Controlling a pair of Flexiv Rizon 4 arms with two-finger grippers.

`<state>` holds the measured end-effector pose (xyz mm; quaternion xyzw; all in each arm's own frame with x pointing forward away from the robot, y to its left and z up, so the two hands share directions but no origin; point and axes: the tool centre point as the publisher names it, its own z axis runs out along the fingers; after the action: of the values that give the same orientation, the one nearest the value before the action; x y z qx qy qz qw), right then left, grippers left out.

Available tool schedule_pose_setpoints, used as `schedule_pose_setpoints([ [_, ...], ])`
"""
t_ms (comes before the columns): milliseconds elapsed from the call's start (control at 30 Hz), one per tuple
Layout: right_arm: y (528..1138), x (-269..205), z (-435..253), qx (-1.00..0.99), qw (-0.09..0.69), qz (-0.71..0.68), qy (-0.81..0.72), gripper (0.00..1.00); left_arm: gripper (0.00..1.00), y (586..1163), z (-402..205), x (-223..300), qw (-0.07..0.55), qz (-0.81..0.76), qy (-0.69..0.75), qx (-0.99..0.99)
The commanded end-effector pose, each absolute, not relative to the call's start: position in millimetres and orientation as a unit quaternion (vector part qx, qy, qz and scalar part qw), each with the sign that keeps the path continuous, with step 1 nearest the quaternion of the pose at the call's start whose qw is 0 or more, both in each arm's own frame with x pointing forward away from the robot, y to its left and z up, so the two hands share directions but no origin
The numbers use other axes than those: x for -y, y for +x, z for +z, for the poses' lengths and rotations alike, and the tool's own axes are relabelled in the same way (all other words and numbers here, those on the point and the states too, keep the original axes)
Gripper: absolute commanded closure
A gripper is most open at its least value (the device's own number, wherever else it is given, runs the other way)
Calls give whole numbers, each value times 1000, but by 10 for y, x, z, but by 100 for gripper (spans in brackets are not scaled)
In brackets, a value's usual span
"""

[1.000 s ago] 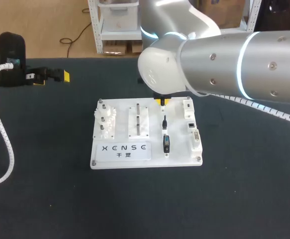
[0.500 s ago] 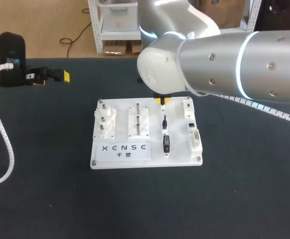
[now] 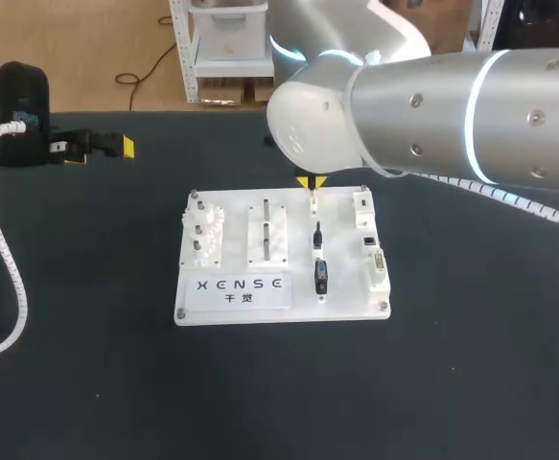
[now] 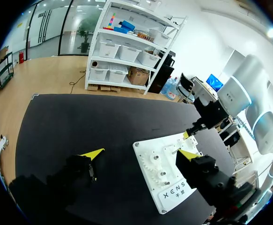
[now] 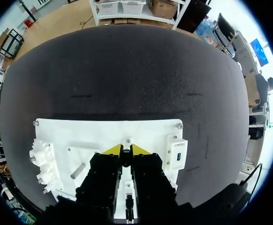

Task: Insert the USB connector, Ethernet cable, and multi-pin plug into their matching sockets one by one.

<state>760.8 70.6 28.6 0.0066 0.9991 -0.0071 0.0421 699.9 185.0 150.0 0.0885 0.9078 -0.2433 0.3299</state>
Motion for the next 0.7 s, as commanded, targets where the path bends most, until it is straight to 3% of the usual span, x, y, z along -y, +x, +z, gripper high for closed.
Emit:
schedule_pose_setpoints([
  [33,7546,-654,356,-999,53,-3,9,100,0,7000,1500,-1850,330,-243,88,-908],
  [700,7422,-53,444,-997,73,-9,38,100,0,7000,1500,-1850,330,-243,88,-908],
])
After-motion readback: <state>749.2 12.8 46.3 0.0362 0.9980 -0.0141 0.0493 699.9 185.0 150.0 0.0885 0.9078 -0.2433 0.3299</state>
